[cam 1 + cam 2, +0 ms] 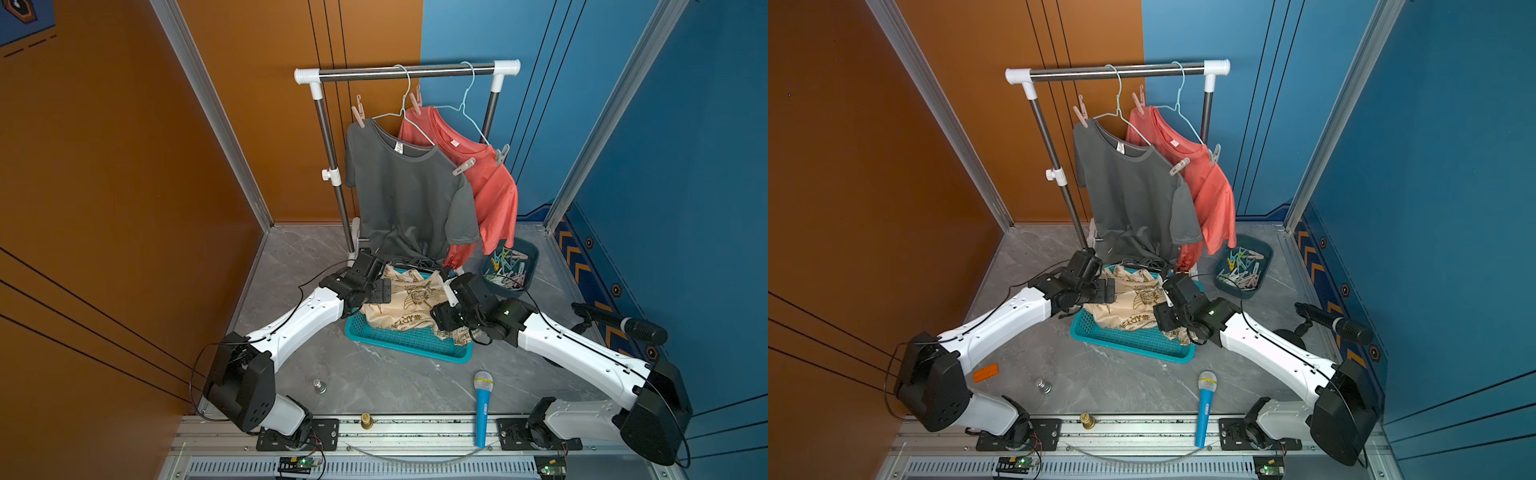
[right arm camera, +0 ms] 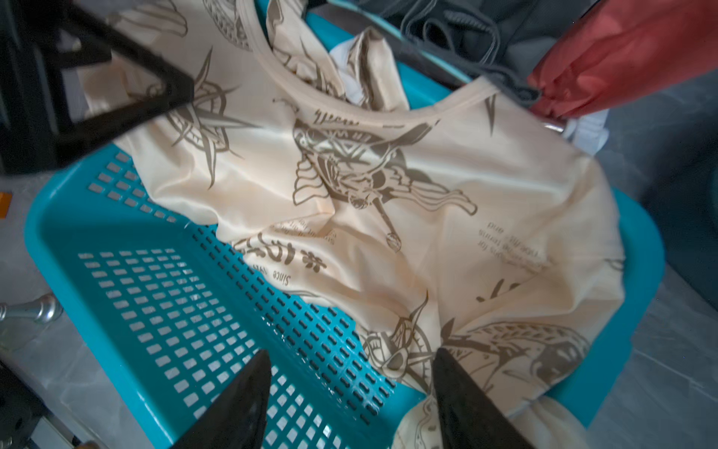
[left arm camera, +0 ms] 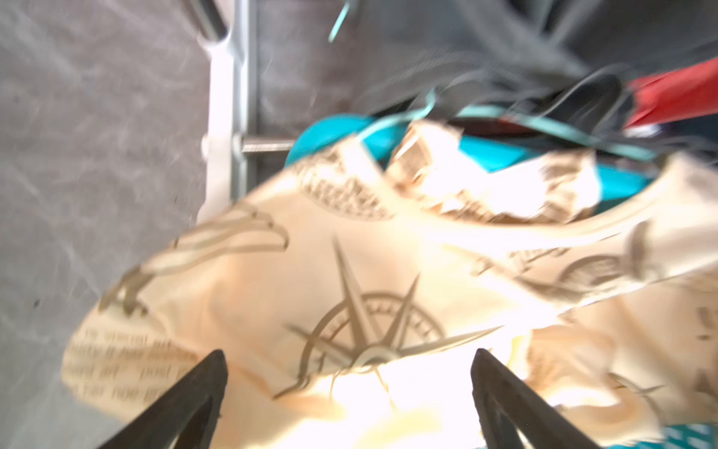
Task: Use clothespins to secure the t-shirt on both sides of the hanger
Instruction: Move the basket to the center of the board.
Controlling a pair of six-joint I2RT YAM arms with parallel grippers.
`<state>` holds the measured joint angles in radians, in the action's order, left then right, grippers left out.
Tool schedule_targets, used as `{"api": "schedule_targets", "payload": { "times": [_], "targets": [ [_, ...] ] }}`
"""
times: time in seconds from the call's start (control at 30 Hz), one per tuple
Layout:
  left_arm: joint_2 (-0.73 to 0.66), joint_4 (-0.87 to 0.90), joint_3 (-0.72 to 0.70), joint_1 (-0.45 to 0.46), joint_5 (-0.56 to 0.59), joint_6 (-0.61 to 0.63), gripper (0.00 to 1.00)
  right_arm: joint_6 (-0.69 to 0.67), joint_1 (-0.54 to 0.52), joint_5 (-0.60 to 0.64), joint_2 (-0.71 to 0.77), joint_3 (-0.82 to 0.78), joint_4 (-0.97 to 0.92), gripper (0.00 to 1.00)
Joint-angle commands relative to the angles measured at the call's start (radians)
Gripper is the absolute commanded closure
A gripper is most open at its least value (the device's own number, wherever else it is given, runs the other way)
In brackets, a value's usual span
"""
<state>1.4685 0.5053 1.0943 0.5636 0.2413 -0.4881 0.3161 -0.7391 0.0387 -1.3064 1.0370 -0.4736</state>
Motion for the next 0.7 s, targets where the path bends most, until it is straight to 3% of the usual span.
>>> {"api": "schedule_targets", "payload": {
  "times": [0.0,0.37,0.67],
  "targets": [
    [-0.043,0.039,-0.052,0.019,0.079,-0.069,0.02,0.034,0.022,0.016,-0.035,0.075,0.008,0.33],
    [-0.064,0.12,-0.145,0.12,0.146,-0.149,0.02,-0.005,0.078,-0.016,-0.301,0.34,-0.014,0.34],
    [-0.172,0.178,-0.243,0.214,0.157,-0.273,0.04,0.013,0.138,-0.097,-0.554,0.589,-0.045,0.39]
  ]
}}
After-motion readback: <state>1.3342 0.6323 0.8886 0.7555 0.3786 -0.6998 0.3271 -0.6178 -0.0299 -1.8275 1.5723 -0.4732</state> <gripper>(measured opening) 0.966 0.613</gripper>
